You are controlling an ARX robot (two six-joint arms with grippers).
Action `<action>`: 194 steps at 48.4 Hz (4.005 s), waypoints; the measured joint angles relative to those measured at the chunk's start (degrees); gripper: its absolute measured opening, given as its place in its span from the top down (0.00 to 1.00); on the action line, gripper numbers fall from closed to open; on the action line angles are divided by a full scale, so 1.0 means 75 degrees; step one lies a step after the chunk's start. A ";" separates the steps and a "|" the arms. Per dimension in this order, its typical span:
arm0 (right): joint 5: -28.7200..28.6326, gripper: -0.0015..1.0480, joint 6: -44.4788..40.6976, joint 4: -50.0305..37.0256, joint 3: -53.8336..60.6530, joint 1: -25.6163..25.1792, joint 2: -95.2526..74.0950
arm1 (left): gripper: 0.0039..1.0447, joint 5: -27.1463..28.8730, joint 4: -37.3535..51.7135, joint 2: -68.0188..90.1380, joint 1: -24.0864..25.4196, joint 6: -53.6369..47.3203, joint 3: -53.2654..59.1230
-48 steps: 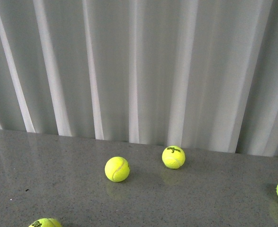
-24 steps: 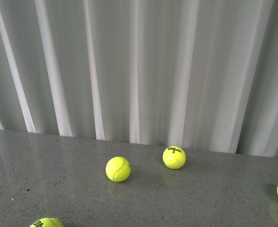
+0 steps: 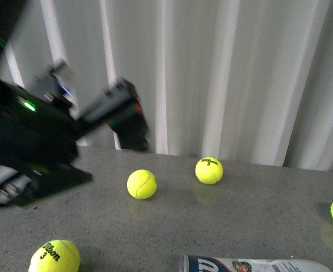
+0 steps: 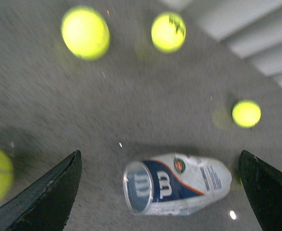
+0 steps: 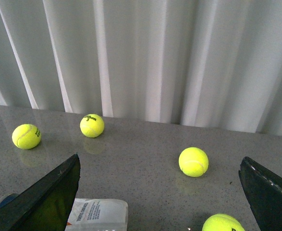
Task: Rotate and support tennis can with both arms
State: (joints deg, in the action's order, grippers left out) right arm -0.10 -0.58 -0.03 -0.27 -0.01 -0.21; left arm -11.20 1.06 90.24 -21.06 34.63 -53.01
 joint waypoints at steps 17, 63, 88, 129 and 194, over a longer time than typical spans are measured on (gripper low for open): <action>0.0003 0.07 0.0000 0.0000 0.0000 0.0000 0.0000 | 0.06 -0.0860 0.1402 0.2133 -0.1000 0.1763 0.0131; 0.0003 0.07 0.0000 0.0000 0.0000 0.0000 0.0000 | 0.16 -0.1533 0.3092 0.3147 -0.1915 0.2978 0.0312; 0.0003 0.07 0.0000 0.0000 0.0000 0.0000 0.0000 | 0.97 -0.1510 0.3410 0.3110 -0.1903 0.3229 0.0402; 0.0003 0.07 0.0000 0.0000 0.0000 0.0000 0.0000 | 0.97 0.2352 -0.6443 0.1422 -0.3241 -0.7385 -0.4613; 0.0003 0.07 0.0000 0.0000 0.0000 0.0000 0.0000 | 0.29 0.3497 -0.5995 0.3150 -0.4269 -0.9996 -0.5863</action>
State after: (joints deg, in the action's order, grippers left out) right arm -0.08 -0.58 -0.03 -0.27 -0.01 -0.21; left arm 15.03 -43.90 113.86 -53.08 -40.34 -96.99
